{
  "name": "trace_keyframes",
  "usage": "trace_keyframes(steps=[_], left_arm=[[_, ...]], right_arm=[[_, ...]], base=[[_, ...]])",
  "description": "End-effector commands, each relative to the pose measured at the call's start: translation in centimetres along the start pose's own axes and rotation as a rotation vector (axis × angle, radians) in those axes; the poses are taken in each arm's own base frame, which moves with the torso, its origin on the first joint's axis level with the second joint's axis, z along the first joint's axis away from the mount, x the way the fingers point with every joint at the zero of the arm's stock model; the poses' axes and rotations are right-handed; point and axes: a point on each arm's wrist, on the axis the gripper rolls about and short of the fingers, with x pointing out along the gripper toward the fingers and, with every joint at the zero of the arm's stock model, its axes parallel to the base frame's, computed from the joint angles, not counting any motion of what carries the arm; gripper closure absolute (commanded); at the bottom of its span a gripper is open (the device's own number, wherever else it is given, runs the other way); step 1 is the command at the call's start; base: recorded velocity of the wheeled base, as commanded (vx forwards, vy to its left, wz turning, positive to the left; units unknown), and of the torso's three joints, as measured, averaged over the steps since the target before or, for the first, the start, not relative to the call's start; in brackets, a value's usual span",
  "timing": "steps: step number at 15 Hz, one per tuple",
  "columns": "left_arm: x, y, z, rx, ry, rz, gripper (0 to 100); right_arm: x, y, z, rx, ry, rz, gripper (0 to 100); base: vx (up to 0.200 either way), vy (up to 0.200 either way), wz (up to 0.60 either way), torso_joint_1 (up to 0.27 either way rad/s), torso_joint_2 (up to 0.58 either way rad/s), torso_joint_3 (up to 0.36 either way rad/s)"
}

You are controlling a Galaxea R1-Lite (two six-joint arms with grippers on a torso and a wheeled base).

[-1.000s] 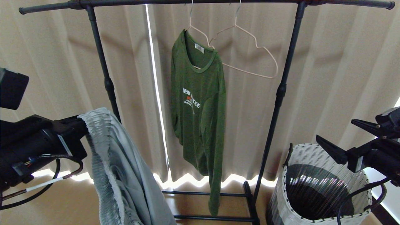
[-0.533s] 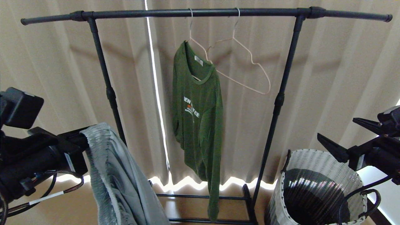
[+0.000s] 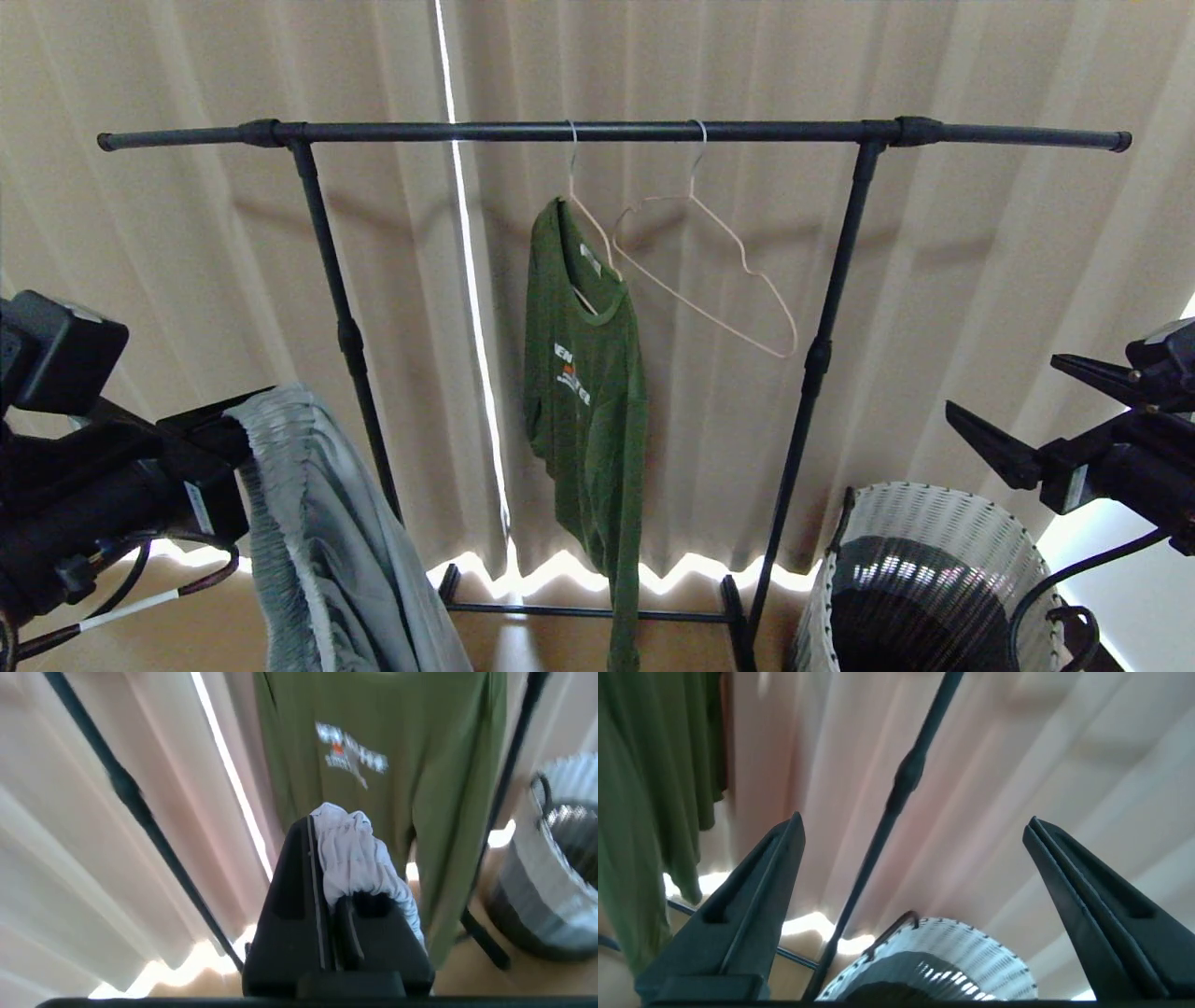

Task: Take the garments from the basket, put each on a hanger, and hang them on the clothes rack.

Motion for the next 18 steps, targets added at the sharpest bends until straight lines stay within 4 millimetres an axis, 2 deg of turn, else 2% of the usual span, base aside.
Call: trace_keyframes(steps=[1,8,14,18], left_arm=[[-0.06,-0.02,-0.29,0.001,0.006,0.001,100],[0.00,0.06,-0.07,-0.006,-0.006,0.005,100],[0.00,0.61,0.31,-0.013,-0.019,0.035,100],[0.02,0.64,0.42,-0.013,-0.022,0.036,100]], right_arm=[[0.03,-0.01,0.06,-0.001,-0.003,0.001,0],[-0.08,0.04,-0.04,-0.001,-0.018,-0.001,0],[0.01,0.07,-0.18,-0.005,-0.027,-0.005,0],[-0.25,0.24,-0.55,-0.004,-0.015,0.000,0]], base=[[0.000,0.000,0.00,0.217,-0.48,-0.271],[0.000,0.000,0.00,0.204,-0.47,-0.267],[0.000,0.000,0.00,0.026,-0.05,-0.029],[0.000,0.200,0.00,0.000,0.00,0.001]])
